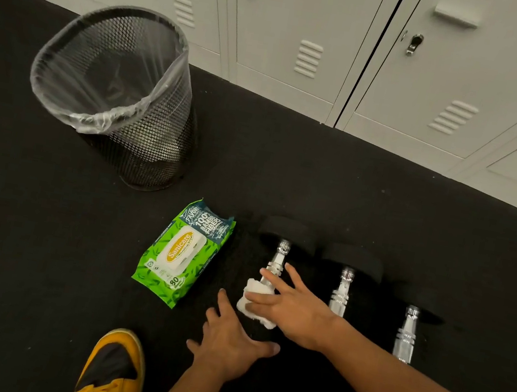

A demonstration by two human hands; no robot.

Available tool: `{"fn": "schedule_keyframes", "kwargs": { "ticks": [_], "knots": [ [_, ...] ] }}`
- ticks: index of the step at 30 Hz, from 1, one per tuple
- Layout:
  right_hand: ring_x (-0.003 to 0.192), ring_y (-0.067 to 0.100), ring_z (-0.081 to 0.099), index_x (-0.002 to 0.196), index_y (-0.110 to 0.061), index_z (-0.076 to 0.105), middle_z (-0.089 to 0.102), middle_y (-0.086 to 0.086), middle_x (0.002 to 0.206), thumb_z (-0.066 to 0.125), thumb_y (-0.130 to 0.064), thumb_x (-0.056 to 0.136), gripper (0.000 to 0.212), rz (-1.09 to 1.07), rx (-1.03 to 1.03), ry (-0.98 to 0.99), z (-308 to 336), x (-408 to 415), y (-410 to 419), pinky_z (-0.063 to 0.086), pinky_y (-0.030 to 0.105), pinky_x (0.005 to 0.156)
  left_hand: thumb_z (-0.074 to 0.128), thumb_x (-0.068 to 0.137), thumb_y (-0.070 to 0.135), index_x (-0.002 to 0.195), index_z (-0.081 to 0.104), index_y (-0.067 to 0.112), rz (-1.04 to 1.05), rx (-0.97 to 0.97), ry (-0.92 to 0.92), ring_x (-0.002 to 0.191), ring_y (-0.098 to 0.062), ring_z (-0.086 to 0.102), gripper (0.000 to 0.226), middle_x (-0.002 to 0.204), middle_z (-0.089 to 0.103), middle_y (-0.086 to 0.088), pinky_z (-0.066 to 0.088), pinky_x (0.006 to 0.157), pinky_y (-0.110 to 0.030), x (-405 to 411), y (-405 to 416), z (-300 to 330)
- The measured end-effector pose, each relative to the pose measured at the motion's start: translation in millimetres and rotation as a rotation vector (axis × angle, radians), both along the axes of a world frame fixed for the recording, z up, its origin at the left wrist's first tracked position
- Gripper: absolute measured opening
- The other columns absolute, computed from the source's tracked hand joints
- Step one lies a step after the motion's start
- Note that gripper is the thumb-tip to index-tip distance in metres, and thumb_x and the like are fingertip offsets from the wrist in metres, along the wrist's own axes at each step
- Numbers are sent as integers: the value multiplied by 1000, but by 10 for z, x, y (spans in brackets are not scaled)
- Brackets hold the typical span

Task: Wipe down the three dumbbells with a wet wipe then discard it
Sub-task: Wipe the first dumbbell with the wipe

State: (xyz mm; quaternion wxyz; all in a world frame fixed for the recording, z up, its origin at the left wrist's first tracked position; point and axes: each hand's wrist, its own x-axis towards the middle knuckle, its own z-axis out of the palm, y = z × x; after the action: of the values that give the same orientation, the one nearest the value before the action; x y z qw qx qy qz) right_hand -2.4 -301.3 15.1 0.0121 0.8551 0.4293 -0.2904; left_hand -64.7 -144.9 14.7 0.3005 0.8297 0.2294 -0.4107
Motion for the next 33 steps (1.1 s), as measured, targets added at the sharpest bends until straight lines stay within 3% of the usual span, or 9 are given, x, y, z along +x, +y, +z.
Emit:
{"fn": "schedule_keyframes", "kwargs": {
  "ticks": [2,5,8,12,18,25,33],
  "knots": [
    [150,29,-14,155,-31,23,11,-13,164,52,-10,96,69,-14,-3,29,-13,-29,-37,-7,63,117,79,44,73,150,-18,25,5,-6,0,143,-30,22,152,157,12,-9,19,109,-68,3,2,-10],
    [148,17,-20,157,-30,15,8,-13,164,51,-2,90,81,-141,76,12,-4,-30,-81,-13,50,118,79,44,73,150,-18,25,9,-7,5,143,-30,21,152,158,11,-9,18,109,-68,8,-2,-3],
    [152,19,-5,156,-28,22,19,-8,163,50,0,90,77,-166,103,55,10,-23,-38,-7,42,120,79,43,73,150,-18,25,9,5,-4,143,-29,23,152,157,12,-9,19,109,-68,7,-17,1],
    [152,27,6,148,-23,40,34,-3,157,56,-11,94,57,-17,36,23,-71,17,70,2,53,122,80,43,72,150,-19,25,22,0,9,143,-28,23,153,157,13,-8,19,109,-67,21,-22,-17],
    [151,35,6,146,-28,43,41,-1,153,52,-24,98,49,217,-163,-87,-70,130,250,-9,69,111,81,40,71,149,-21,27,38,0,58,144,-28,21,155,158,9,-8,19,111,-66,60,-12,-48],
    [147,34,21,142,-35,47,50,-7,143,64,-18,91,56,298,-221,-175,-109,241,226,-9,72,108,80,37,72,148,-23,28,62,9,66,144,-28,19,158,158,7,-7,18,111,-66,55,-32,-72],
    [145,35,25,139,-33,51,53,-8,141,66,-16,90,54,268,-198,-196,-120,286,211,-5,71,109,80,35,71,148,-22,28,81,3,57,144,-29,20,158,158,8,-7,17,111,-66,56,-30,-46]
  ]
}}
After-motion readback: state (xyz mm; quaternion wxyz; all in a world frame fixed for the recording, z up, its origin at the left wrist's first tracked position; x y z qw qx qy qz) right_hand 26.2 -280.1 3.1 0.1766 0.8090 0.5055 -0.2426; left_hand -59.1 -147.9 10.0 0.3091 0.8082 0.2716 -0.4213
